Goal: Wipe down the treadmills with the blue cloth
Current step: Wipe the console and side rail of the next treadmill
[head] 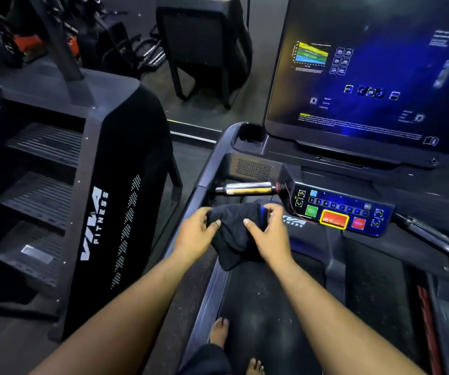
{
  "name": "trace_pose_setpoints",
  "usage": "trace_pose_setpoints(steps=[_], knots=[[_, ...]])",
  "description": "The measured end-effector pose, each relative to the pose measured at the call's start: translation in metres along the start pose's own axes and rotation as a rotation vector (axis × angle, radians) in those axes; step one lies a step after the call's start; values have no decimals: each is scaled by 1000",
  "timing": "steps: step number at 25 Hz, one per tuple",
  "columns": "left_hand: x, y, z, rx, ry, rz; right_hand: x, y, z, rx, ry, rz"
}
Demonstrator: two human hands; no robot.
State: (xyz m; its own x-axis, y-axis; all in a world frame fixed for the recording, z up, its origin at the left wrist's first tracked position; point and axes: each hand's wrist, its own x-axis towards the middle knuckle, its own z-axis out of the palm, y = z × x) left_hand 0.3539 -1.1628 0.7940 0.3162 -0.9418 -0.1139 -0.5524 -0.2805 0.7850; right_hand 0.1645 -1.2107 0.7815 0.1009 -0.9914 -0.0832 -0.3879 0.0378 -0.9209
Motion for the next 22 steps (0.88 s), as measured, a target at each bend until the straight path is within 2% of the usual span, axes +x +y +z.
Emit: trace_pose_setpoints(steps=[3,5,6,8,9,12,15,16,20,22], knots=[[69,15,2,-27,48,38,55,-20,11,-305,179,-108],[117,19,7,6,60,68,94,-32,32,-627,336,-279],[138,15,11,90,104,96,111,-33,47,-792,293,-353],[174,-7,15,391,172,161,132,-14,80,-1028,-6,-412],[186,-22,17,499,128,151,137,3,95,-1123,-132,-407],[199,-51,22,555,-69,104,161,9,108,-1299,-302,-443],[203,-46,23,573,-134,197,200,-18,105,-1249,-500,-324],[205,-45,22,559,-141,196,201,-20,104,-1250,-502,-317],[202,-50,20,545,-153,191,162,13,92,-1464,-254,-470],[202,-50,20,548,-156,194,180,-7,87,-1436,-432,-418]])
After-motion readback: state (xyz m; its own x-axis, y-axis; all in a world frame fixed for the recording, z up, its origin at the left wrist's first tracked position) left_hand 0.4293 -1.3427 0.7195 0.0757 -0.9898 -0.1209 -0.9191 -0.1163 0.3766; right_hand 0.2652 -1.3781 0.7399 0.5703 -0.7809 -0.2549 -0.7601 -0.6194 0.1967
